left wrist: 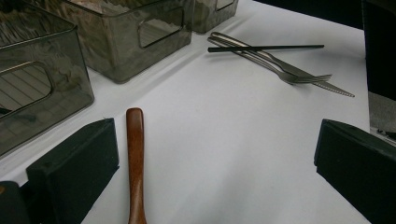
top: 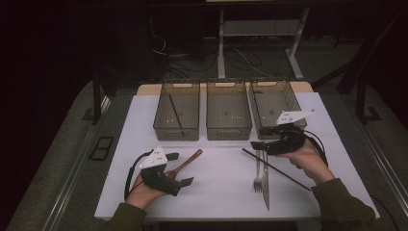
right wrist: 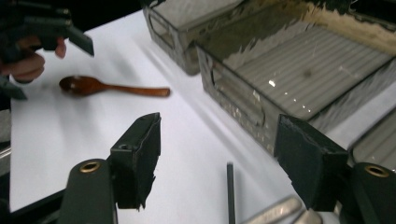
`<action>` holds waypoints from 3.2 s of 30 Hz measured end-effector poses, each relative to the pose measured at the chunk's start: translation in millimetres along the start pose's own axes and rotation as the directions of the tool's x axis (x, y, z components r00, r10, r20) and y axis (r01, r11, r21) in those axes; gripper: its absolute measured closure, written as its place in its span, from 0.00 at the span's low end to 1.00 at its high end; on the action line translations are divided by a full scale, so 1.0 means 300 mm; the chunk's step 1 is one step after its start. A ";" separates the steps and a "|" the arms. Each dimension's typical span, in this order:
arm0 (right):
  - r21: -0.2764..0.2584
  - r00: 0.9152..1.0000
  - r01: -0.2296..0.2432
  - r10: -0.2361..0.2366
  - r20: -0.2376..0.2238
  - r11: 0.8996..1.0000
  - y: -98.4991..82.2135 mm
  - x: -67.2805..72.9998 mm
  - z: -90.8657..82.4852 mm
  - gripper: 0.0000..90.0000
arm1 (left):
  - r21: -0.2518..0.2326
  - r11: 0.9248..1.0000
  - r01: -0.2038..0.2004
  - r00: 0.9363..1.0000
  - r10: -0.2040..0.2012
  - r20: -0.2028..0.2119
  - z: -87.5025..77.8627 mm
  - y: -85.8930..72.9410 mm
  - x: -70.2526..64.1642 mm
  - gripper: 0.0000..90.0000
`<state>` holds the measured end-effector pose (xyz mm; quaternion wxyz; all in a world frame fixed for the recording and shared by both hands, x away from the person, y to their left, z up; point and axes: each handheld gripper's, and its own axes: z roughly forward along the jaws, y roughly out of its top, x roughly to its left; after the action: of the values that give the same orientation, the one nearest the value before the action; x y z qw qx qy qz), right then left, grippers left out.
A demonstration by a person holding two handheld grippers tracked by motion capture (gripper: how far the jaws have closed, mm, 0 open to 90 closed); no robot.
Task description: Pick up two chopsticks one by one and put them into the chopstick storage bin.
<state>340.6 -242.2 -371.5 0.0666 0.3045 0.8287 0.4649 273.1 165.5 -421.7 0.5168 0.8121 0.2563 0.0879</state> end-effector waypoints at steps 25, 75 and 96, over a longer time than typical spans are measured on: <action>0.034 0.998 -0.029 0.027 0.052 0.999 -0.222 0.007 -0.141 0.49 | -0.017 1.000 0.010 1.000 -0.010 -0.008 -0.011 -0.003 -0.002 0.00; 0.211 0.997 -0.010 -0.005 0.072 0.977 -0.371 -0.034 -0.105 0.94 | 0.000 1.000 0.001 1.000 -0.001 0.001 -0.001 -0.003 -0.009 0.00; 0.113 0.998 -0.041 0.036 0.051 0.993 -0.328 -0.037 -0.160 0.94 | 0.007 1.000 -0.008 1.000 0.008 0.005 0.000 -0.002 -0.010 0.00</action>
<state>287.0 -321.2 -426.4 0.0606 0.3351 0.8460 0.4103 270.4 164.1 -421.7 0.5143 0.8151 0.2520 0.0874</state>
